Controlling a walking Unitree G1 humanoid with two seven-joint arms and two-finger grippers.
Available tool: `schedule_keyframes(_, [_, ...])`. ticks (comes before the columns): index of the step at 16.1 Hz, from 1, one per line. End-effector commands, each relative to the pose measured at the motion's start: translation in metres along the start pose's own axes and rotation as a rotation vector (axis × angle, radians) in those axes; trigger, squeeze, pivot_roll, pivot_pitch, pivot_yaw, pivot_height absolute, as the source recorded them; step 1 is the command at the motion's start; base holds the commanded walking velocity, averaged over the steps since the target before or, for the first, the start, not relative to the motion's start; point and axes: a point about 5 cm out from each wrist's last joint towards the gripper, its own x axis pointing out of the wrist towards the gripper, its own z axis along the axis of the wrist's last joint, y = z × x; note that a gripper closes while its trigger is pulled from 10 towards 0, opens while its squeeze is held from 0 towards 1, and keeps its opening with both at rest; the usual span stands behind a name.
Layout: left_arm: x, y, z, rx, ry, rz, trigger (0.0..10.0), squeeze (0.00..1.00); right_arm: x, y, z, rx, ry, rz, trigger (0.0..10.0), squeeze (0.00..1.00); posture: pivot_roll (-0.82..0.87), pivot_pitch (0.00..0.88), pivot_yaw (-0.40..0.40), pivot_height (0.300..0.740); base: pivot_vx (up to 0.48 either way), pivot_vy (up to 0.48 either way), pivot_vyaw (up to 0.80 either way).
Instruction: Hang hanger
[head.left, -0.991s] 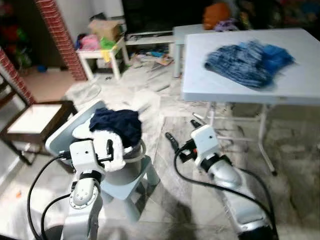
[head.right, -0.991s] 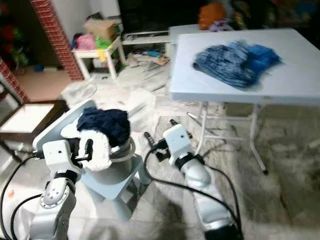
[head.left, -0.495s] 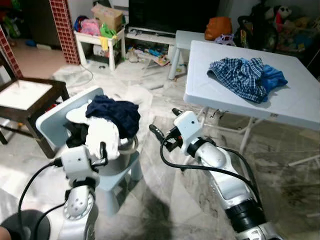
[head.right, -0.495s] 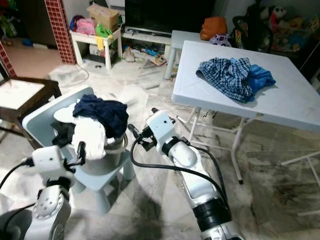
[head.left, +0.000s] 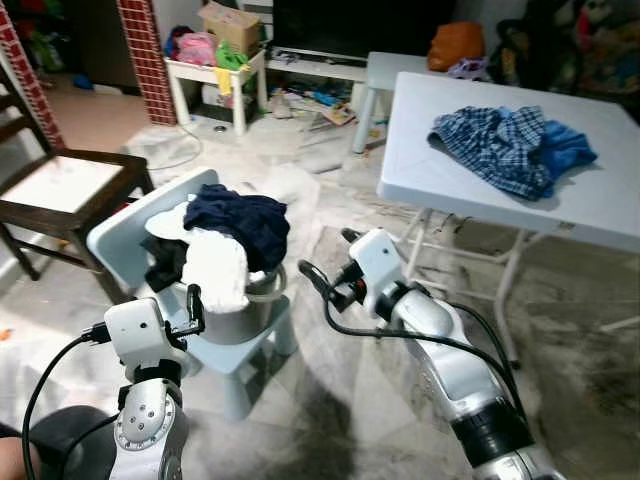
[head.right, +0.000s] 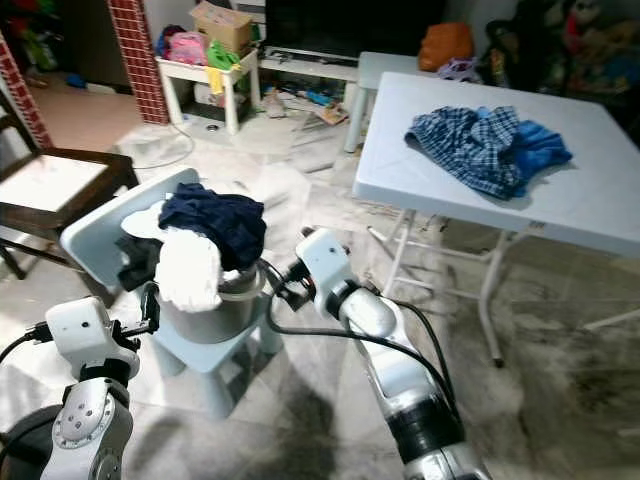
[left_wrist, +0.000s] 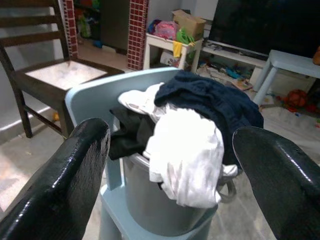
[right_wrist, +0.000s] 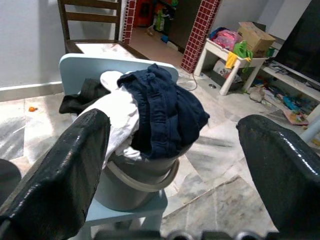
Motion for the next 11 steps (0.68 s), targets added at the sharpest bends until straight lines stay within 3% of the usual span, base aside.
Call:
schedule_keyframes(1, [0.001, -0.001, 0.007, 0.012, -0.019, -0.025, 10.0, 0.00, -0.003, -0.001, 0.006, -0.006, -0.024, -0.010, 10.0, 0.00, 0.03, 0.000, -0.047, 0.740, 0.465, 0.000, 0.00])
schedule_keyframes(6, [0.006, -0.005, 0.008, 0.000, -0.015, -0.021, 10.0, 0.00, 0.005, 0.011, 0.013, 0.101, -0.069, -0.109, 10.0, 0.00, 0.01, 0.000, -0.032, 0.740, 0.464, 0.000, 0.00])
schedule_keyframes(11, [0.005, -0.011, 0.004, 0.006, 0.014, -0.063, 10.0, 0.00, 0.003, 0.015, 0.018, 0.085, -0.099, -0.114, 10.0, 0.00, -0.02, 0.000, -0.007, 0.740, 0.464, 0.000, 0.00])
